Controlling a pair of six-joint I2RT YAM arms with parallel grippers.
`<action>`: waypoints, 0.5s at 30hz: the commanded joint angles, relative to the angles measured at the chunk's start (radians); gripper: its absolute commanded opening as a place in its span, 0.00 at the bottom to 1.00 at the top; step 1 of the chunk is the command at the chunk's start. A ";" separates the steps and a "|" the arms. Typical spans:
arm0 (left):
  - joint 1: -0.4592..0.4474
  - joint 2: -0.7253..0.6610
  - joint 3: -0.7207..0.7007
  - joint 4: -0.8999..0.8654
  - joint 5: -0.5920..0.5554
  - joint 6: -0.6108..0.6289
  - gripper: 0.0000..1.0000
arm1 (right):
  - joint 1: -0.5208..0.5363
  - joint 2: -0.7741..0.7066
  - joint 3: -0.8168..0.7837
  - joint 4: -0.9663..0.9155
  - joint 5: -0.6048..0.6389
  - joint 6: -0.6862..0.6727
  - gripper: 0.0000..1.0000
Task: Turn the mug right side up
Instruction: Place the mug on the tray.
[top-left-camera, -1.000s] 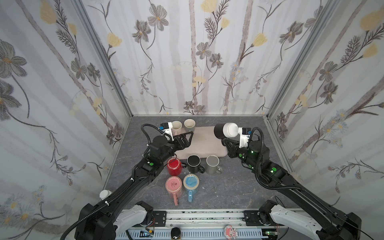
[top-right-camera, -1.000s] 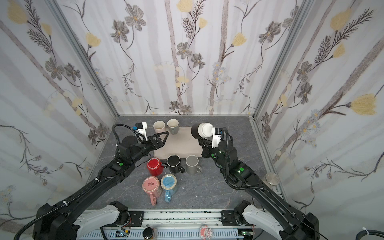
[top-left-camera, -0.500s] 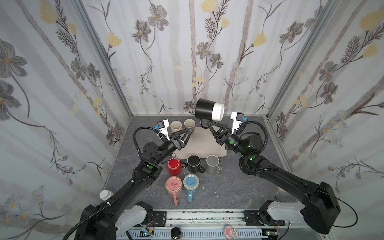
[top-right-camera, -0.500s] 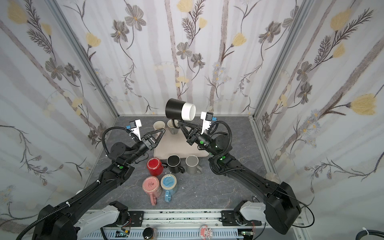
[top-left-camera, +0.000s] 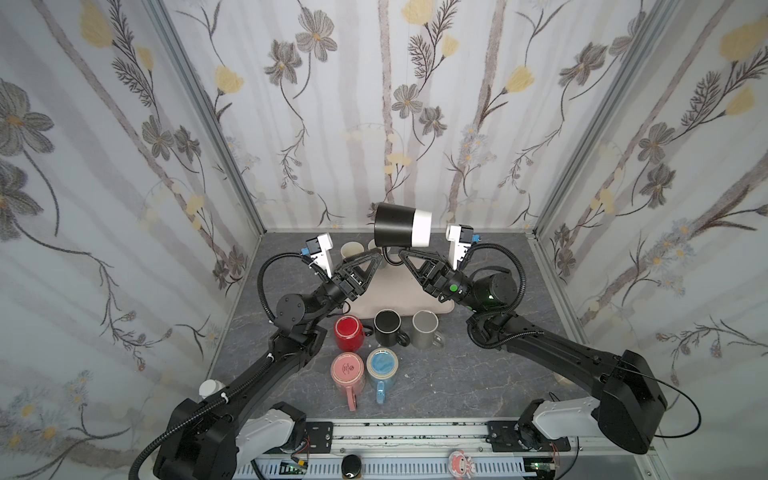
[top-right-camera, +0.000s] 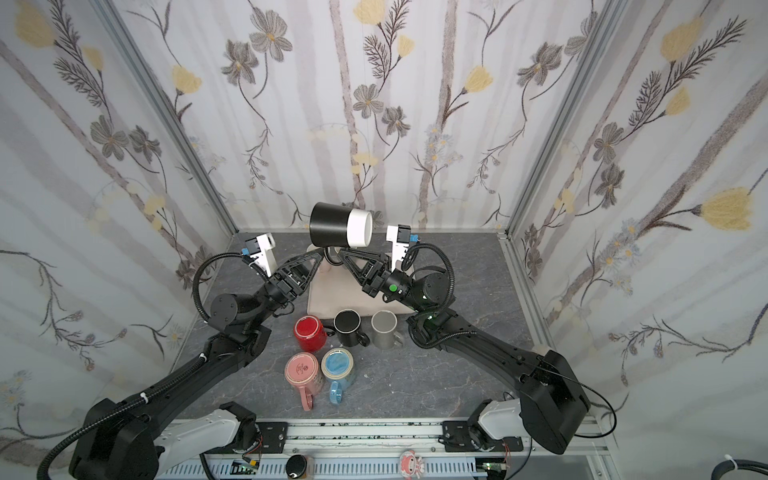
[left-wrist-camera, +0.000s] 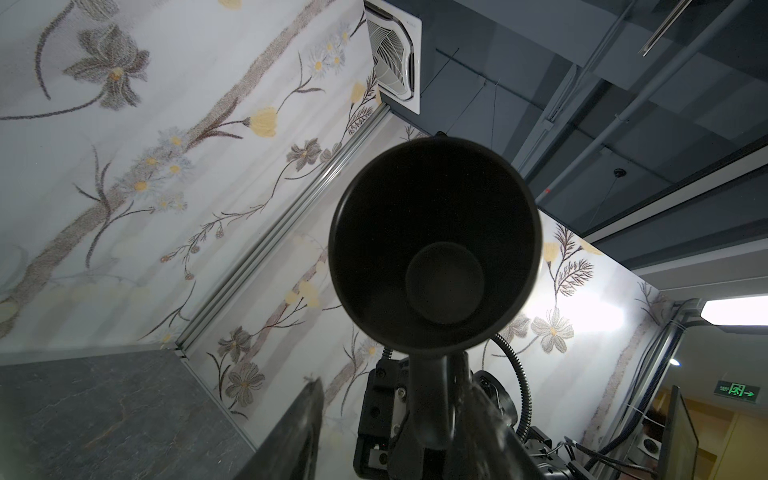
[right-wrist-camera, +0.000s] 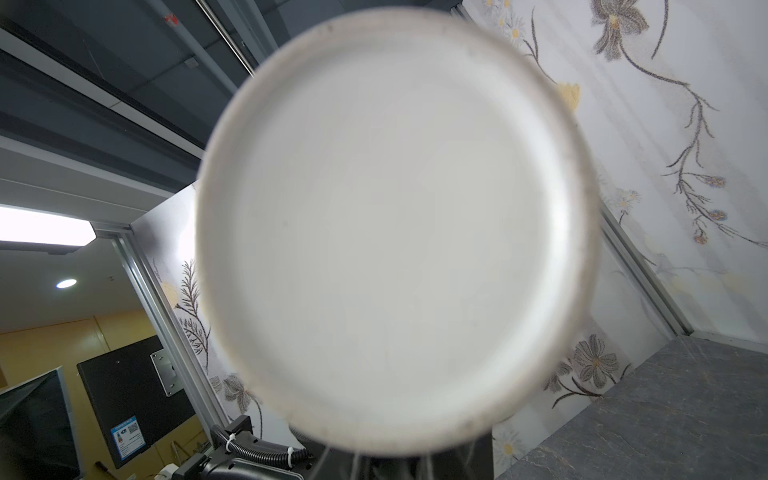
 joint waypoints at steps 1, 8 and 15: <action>-0.003 0.014 0.010 0.109 0.035 -0.052 0.49 | 0.004 0.009 0.020 0.108 -0.008 0.016 0.00; -0.011 0.021 0.023 0.108 0.043 -0.049 0.41 | 0.012 0.048 0.038 0.110 -0.011 0.035 0.00; -0.013 0.022 0.029 0.078 0.040 -0.039 0.24 | 0.017 0.061 0.037 0.118 -0.007 0.056 0.00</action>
